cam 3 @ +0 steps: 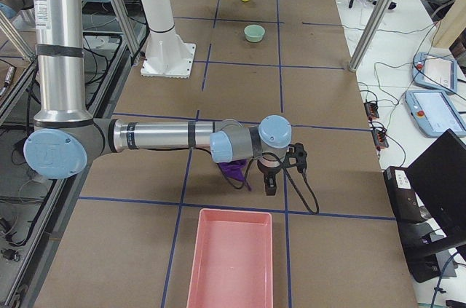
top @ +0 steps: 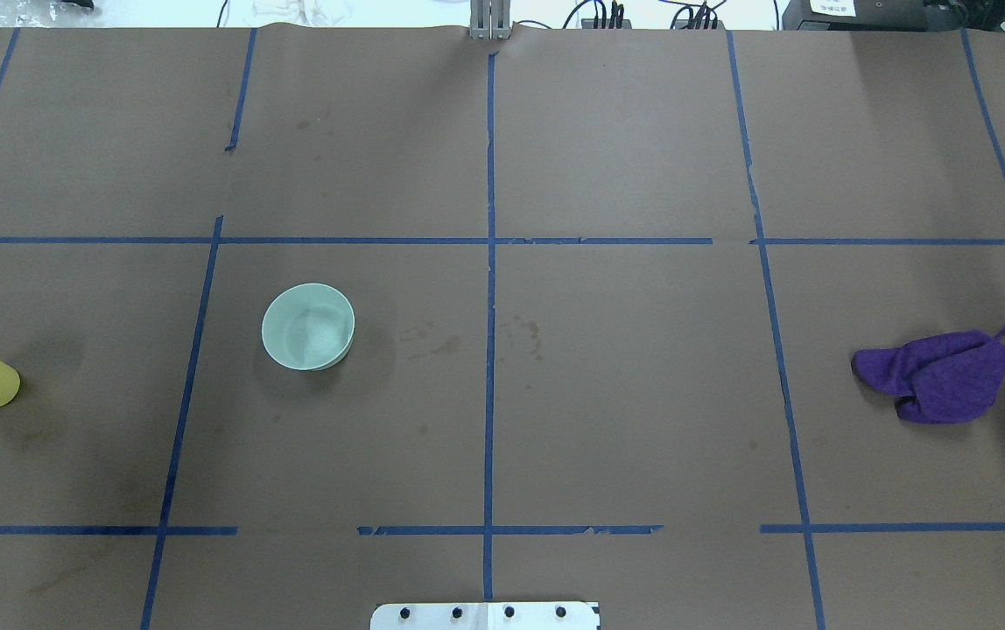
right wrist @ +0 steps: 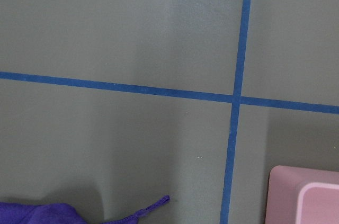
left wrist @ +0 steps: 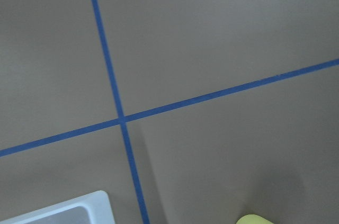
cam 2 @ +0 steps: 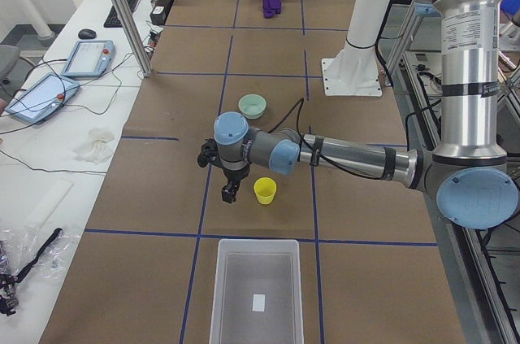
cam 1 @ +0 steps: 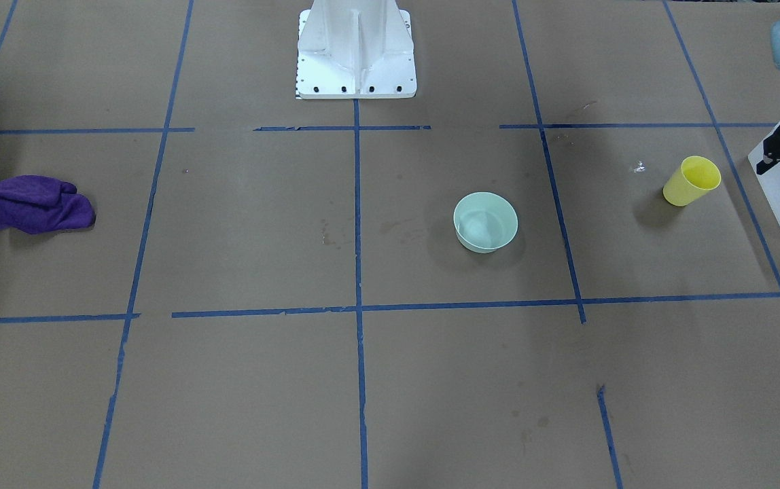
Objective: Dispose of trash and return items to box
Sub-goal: 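Reach the left gripper down to the yellow cup and grasp it, then lift the yellow cup with the left gripper and carry it over the white bin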
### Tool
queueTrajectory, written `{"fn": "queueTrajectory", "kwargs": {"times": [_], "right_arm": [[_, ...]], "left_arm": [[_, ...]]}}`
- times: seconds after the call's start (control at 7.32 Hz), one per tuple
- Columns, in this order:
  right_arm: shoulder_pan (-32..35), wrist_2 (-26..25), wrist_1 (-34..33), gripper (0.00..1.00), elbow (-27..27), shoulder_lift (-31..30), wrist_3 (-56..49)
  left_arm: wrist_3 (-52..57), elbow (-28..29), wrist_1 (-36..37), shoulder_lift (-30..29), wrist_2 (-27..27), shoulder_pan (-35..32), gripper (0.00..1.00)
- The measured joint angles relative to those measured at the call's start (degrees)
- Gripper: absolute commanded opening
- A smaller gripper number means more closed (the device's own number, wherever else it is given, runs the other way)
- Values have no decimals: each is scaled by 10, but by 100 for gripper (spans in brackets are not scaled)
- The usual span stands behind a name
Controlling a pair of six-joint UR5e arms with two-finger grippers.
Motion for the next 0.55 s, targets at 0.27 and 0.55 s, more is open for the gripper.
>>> {"fn": "queueTrajectory", "kwargs": {"times": [0.27, 0.55], "right_arm": [[-4, 1, 6, 100, -1, 0, 0], [-6, 1, 7, 100, -1, 0, 0]], "left_arm": [[0, 23, -16, 4, 9, 36, 100], [0, 45, -38, 5, 12, 74, 100]]}}
